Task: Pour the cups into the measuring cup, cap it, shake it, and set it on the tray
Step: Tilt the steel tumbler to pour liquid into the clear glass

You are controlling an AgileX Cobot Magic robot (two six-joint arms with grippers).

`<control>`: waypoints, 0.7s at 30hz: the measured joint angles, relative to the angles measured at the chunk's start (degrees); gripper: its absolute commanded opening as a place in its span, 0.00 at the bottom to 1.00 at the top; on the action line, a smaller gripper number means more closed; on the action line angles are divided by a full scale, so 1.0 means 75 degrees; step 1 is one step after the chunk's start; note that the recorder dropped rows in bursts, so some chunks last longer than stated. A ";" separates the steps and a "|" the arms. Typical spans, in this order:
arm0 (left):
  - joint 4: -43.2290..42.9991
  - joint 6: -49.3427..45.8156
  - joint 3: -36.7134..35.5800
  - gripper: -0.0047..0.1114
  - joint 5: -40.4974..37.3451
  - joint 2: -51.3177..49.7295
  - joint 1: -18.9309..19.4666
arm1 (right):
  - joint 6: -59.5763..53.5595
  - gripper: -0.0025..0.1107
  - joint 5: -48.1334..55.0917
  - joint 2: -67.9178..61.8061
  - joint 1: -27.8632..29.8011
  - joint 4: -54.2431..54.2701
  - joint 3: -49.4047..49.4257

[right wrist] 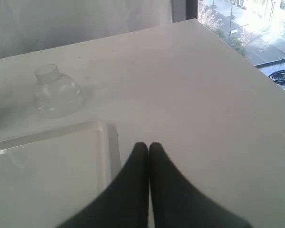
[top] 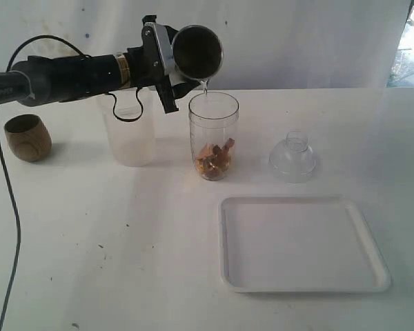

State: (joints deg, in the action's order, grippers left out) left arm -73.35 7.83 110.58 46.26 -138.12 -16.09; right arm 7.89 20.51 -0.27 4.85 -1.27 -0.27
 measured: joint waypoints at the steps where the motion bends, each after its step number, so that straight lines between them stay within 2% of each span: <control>1: 0.0000 -0.0049 0.0000 0.04 -0.0046 0.0016 0.0000 | 0.0000 0.02 0.0000 0.0000 0.0000 0.0000 0.0000; 21: 0.0015 -0.1085 0.0000 0.04 -0.0122 0.0048 0.0000 | 0.0000 0.02 0.0000 0.0000 0.0000 0.0000 0.0000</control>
State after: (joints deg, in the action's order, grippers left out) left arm -73.24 -0.31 110.58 45.35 -137.76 -16.09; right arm 7.89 20.51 -0.27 4.85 -1.27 -0.27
